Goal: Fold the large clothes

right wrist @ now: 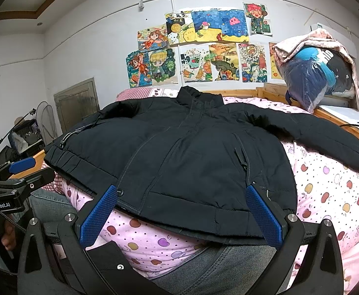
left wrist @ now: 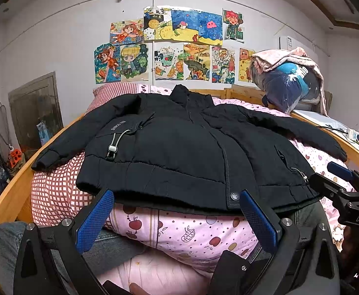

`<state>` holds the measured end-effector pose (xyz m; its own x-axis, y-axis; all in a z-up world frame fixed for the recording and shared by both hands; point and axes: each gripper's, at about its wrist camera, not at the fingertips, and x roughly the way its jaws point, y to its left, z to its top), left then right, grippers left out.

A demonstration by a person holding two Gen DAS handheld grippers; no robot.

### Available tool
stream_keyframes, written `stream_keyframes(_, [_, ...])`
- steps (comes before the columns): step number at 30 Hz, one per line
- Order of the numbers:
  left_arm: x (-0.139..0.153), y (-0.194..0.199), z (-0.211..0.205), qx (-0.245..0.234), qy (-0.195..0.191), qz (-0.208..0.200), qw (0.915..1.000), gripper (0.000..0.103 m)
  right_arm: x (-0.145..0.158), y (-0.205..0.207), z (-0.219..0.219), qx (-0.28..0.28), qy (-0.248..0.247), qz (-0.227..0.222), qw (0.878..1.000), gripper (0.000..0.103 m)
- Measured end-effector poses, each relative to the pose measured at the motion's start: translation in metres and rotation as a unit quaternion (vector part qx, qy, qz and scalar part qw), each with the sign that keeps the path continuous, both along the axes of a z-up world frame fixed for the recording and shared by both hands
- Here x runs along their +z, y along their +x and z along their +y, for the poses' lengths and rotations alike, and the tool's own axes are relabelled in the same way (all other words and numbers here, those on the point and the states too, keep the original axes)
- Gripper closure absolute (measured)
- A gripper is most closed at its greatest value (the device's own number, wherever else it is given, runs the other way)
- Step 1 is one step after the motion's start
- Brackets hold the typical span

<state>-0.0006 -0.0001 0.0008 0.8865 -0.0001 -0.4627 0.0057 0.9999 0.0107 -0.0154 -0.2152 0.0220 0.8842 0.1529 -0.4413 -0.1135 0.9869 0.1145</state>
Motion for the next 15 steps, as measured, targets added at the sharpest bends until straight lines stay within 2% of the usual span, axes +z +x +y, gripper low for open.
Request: stream_keyframes(15, [-0.0044, 0.0039, -0.0023, 0.001, -0.003, 0.002, 1.0000, 0.000, -0.0030, -0.0003, -0.0038, -0.005, 0.008, 0.004, 1.000, 0.001])
